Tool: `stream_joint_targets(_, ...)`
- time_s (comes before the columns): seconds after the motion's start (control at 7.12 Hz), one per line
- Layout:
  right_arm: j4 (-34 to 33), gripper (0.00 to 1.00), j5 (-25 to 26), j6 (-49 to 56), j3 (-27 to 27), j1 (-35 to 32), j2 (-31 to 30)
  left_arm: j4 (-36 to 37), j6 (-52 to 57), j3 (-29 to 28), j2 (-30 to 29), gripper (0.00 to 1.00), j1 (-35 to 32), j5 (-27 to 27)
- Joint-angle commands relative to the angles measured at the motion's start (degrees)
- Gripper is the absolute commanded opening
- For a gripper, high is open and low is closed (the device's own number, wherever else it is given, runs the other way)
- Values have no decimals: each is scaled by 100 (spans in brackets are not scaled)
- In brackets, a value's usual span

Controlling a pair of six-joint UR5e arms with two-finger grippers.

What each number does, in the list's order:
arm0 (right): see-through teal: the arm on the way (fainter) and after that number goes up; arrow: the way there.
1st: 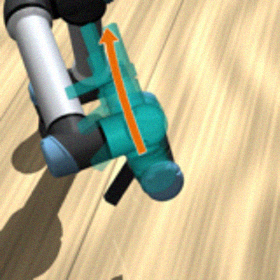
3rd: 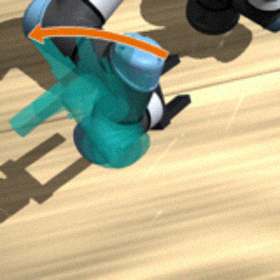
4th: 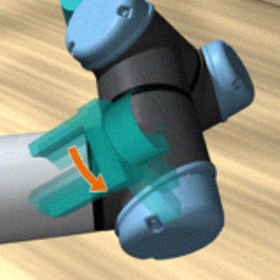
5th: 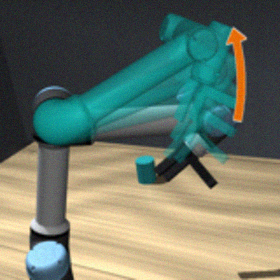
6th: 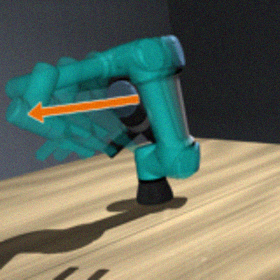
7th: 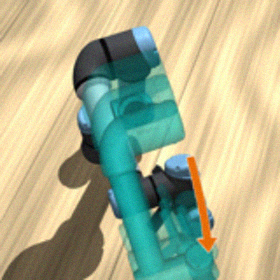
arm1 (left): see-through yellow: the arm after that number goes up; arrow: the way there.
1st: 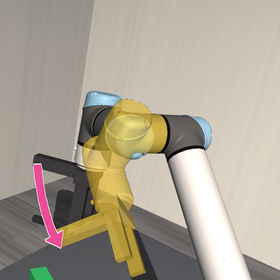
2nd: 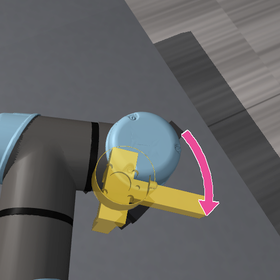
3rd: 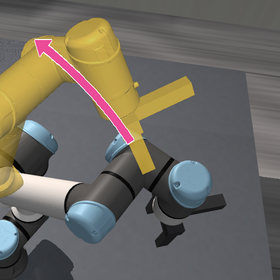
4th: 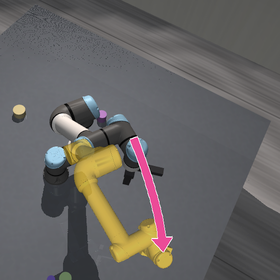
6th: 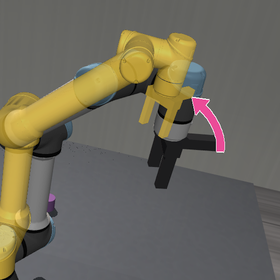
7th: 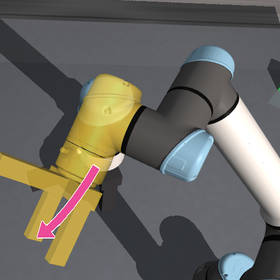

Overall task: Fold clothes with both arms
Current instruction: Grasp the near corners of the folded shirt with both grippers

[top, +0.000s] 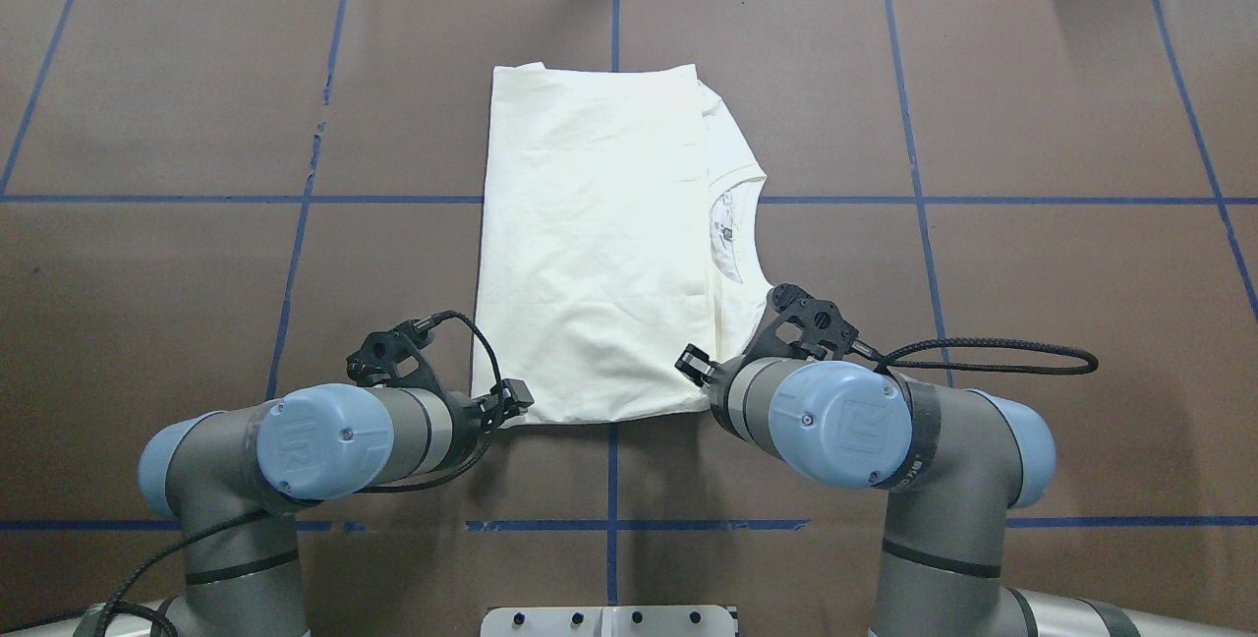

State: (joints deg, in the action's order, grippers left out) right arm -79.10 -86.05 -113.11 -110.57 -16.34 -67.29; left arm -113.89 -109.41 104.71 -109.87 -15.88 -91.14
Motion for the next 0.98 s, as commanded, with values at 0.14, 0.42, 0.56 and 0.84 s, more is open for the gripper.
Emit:
stream_joint_targets(0.14, -9, 0, 9, 0, -8, -9, 5, 16, -2, 6, 18, 63, -11, 8)
stream_joint_targets(0.42, -9, 0, 0, 0, -17, -18, -12, 16, 7, 6, 18, 21, -29, 8)
stream_joint_targets(0.56, -9, 0, 0, 0, -17, -27, -13, 25, 7, 6, 27, 4, -29, 8)
stream_joint_targets(0.84, -9, 0, 0, 0, -26, -27, -21, 260, 7, 58, 62, 0, -3, 8)
